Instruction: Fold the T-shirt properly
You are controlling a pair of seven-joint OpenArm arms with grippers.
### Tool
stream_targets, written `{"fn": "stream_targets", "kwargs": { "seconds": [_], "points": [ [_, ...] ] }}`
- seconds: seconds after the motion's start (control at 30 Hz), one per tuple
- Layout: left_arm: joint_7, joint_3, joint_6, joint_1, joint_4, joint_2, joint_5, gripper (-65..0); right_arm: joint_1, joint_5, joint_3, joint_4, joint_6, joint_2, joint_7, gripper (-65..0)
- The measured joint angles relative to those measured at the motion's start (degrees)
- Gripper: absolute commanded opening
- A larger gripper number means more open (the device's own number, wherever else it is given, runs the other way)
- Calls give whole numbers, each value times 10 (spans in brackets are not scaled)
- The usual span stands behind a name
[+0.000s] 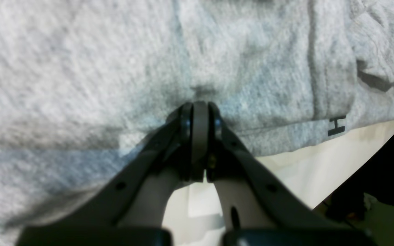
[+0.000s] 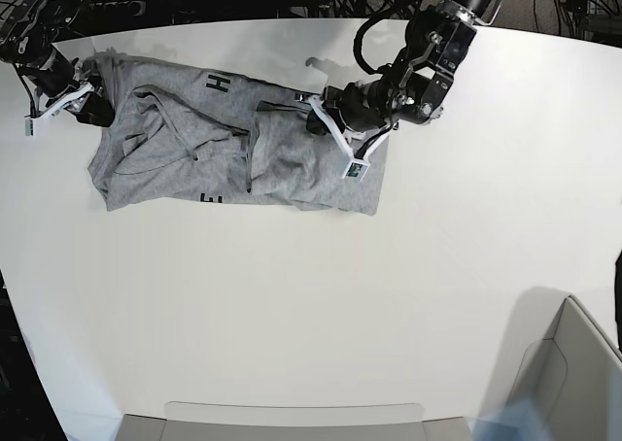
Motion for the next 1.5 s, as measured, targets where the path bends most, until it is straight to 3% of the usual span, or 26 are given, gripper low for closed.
{"fn": "stream_targets", "kwargs": {
  "seconds": [0.17,0.27,0.37,0.47,0.67,0.83,1.0,1.27,1.4,1.5],
  "points": [
    [1,0,0,0,0,0,0,-650,17,2,-62,-6,0,-3,6,-399],
    [0,0,0,0,0,0,0,-649,23,11,-70,-6,0,-25,7,-399],
    [0,0,0,0,0,0,0,-649,42,13,-68,-4,0,-35,-43,-400],
    [0,0,0,0,0,0,0,-649,43,34,-68,-4,0,-43,-53,-400],
    [-3,0,0,-1,-9,0,0,-649,45,53,-92,-10,0,-43,-62,-401],
    [-4,0,-2,-2,-10,0,-2,-649,60,12,-152,-6,0,-50,-29,-430],
    [-3,0,-2,-2,-10,0,-2,-650,74,-43,-157,-6,0,-62,-27,-650],
    [13,0,3,17,88,-2,0,-650,103,-140,-160,16,-2,-51,-23,-650],
    [10,-13,2,28,153,-1,-1,-650,109,-203,-161,33,-70,-25,7,-650],
    [9,-66,3,53,179,2,0,-650,117,-279,-161,57,-114,-13,14,-650]
  ]
}}
